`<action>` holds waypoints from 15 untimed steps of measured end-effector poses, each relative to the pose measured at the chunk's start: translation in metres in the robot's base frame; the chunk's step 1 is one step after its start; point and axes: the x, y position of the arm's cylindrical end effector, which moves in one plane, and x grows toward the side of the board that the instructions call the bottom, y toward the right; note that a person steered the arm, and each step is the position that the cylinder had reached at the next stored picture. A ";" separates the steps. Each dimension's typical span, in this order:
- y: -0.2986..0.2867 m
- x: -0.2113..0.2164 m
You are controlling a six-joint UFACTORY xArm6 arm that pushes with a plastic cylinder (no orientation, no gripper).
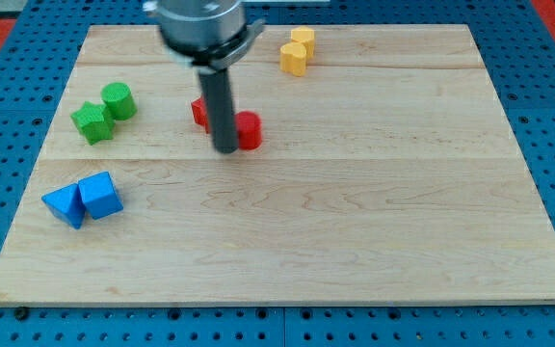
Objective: Push the red star and red circle to the center of the board
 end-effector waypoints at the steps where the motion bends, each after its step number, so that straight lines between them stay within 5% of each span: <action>1: -0.018 0.025; 2: -0.085 0.045; 4: -0.148 -0.034; 7: -0.041 -0.042; 15: -0.094 -0.051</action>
